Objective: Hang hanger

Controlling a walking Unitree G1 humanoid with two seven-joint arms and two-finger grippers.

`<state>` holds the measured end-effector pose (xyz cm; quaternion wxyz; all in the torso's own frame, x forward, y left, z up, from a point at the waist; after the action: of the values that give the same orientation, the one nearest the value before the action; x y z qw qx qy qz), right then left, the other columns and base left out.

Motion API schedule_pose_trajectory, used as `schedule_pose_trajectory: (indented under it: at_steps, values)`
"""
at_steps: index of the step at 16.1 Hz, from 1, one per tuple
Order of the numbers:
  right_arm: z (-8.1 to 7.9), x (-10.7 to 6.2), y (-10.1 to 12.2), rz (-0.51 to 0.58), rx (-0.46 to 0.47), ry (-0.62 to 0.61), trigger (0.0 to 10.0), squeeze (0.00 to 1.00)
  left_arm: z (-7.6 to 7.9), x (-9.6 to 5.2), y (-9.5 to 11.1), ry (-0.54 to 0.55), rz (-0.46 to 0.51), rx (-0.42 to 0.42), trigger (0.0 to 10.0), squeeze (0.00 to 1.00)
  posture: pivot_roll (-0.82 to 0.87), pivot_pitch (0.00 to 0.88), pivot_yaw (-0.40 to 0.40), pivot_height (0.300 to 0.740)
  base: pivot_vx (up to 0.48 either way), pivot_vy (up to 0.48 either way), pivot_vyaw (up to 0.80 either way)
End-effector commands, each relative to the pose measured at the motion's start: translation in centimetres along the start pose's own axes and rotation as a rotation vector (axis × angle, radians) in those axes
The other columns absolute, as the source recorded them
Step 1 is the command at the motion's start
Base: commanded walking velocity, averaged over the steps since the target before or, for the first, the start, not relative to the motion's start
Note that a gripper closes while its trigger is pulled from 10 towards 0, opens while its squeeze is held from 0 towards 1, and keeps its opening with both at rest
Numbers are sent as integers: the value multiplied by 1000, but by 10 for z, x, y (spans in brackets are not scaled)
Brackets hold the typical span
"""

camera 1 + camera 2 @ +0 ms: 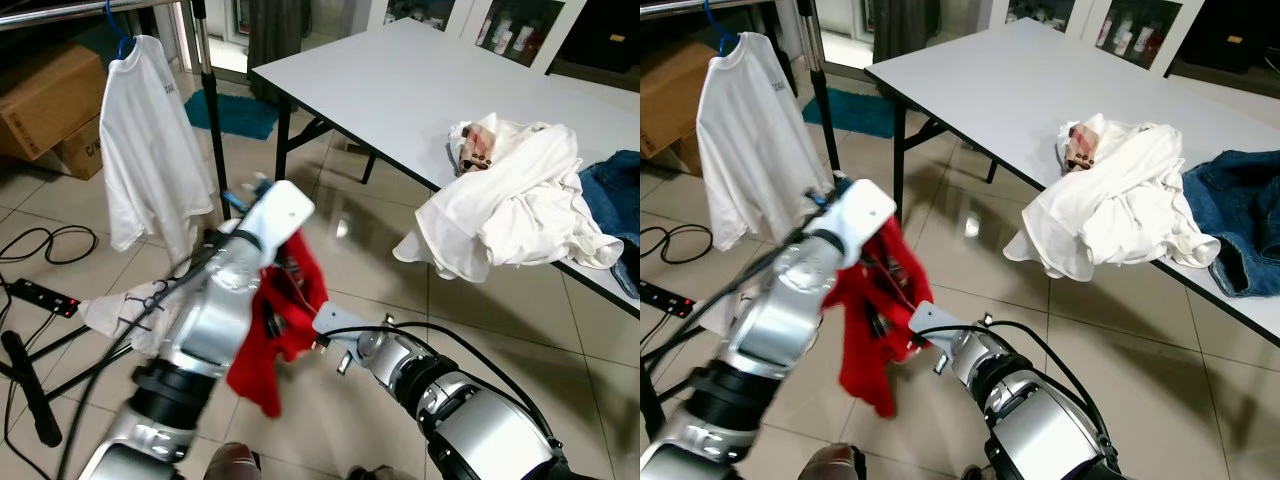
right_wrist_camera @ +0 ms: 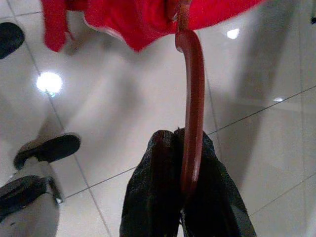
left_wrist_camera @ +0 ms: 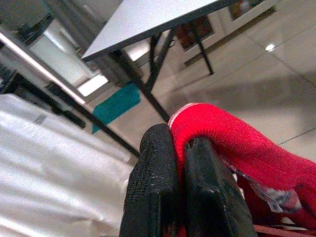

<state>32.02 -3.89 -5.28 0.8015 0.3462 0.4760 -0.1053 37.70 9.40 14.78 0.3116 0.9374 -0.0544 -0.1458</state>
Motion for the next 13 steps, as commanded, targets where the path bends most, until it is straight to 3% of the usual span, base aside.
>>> schedule_pose_trajectory:
  at_steps: [1, 6, 7, 11, 13]
  values:
    - [-12, -3, 22, 52, -29, 15, 10000, 0, -3, 0, 8, 2, 21, -13, 10000, 0, 212, 50, -71, 740, 0, 0, 0]
    - [-4, 0, 3, 5, -17, -21, 10000, 0, -1, -2, 8, -14, 17, -67, 10000, 0, 215, 58, -72, 740, 0, 0, 0]
    - [-1, 1, -8, -38, 86, -16, 10000, 0, -1, -1, 5, -10, 2, -54, 10000, 0, 217, 59, -72, 740, 0, 0, 0]
    - [-3, 1, -13, -50, 124, 25, 10000, 0, -9, -4, -24, 22, -89, 0, 10000, 0, 213, 64, -72, 740, 0, 0, 0]
    - [-2, 2, -33, -110, 152, 30, 10000, 0, -16, -9, -28, 33, -92, -32, 10000, 0, 210, 65, -73, 740, 0, 0, 0]
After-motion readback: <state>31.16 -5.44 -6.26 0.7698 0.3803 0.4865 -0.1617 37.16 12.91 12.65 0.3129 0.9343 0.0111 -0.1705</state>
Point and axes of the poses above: a point about 5 cm out from each wrist's last joint towards the gripper, its own x axis pointing out of the wrist towards the gripper, its own y axis along the axis of the wrist's last joint, z = x × y, the point moved 6 cm from there along x, pointing out of the wrist towards the gripper, and after that the axes turned 12 degrees about x, right-handed, at the moved point
